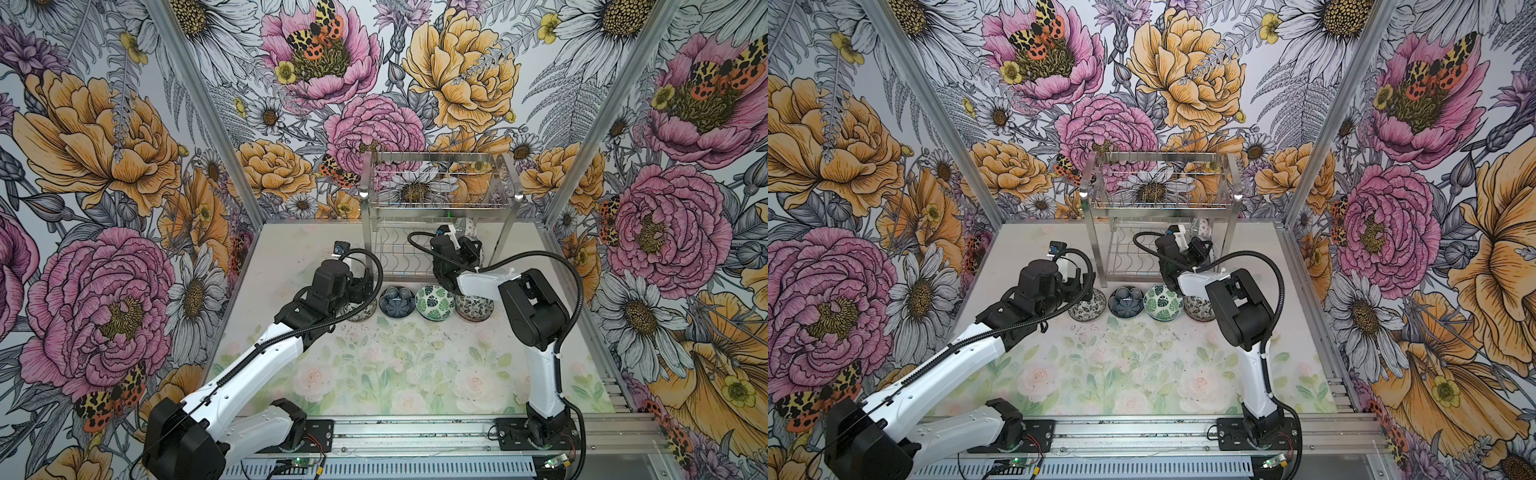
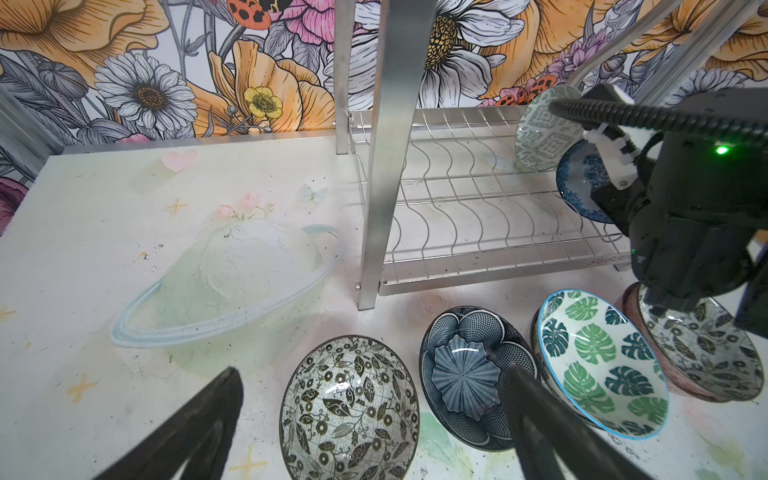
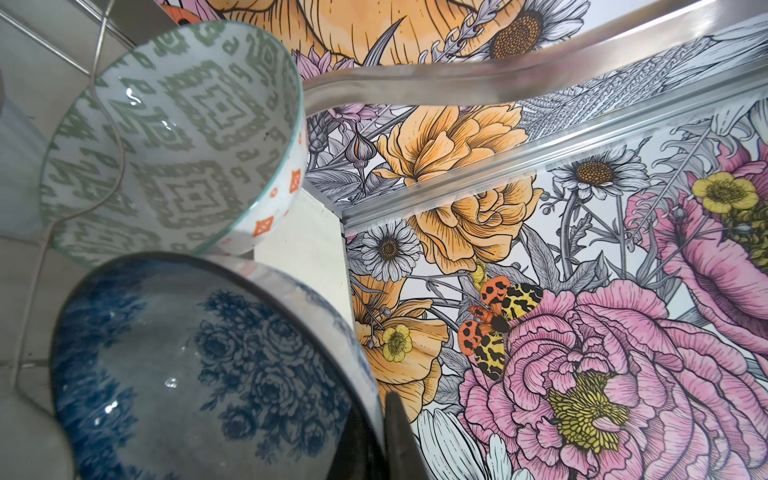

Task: Load the bowls into the dish rack
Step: 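Carry the blue floral bowl into the rack beside the green bowl with the right gripper, then lower the blue floral bowl upright into the rack slots and open the right gripper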

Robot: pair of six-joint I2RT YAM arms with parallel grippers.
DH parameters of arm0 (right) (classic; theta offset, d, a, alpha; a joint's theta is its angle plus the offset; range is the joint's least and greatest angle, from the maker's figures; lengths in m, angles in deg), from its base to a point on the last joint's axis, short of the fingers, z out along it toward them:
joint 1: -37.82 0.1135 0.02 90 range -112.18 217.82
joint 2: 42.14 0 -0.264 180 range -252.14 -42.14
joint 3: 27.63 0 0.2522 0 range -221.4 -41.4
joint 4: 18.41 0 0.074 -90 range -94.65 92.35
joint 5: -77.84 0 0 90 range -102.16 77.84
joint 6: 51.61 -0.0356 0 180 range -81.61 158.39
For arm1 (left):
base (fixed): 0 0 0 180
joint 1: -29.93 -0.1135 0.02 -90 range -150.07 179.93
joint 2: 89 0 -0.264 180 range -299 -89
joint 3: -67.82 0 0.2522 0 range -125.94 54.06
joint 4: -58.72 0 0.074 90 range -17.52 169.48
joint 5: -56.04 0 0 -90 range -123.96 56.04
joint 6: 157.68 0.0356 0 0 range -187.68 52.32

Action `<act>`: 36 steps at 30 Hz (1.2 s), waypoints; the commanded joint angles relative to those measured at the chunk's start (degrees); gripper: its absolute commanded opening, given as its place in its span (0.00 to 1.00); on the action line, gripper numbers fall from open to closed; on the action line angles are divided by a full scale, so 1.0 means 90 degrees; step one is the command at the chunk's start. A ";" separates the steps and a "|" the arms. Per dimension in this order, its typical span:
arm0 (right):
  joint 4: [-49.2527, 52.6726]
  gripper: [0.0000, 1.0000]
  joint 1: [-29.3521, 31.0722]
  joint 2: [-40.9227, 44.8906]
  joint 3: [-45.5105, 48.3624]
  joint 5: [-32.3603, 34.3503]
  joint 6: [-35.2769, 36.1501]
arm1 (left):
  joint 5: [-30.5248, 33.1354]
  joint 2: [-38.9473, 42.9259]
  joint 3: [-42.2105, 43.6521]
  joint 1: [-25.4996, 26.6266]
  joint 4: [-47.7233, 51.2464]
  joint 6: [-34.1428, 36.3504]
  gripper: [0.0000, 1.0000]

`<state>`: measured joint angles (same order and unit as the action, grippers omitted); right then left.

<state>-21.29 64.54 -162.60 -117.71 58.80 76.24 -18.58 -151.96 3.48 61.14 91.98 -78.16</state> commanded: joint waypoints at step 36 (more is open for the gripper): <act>0.0198 0.17 0.0229 -0.0087 -0.0169 -0.0008 -0.0363 | -0.0214 -0.0065 0.0015 -0.0059 -0.0234 -0.0034 0.99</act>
<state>-19.63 66.13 -162.71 -117.75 58.53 74.21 -19.04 -152.29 3.52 61.14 91.83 -78.16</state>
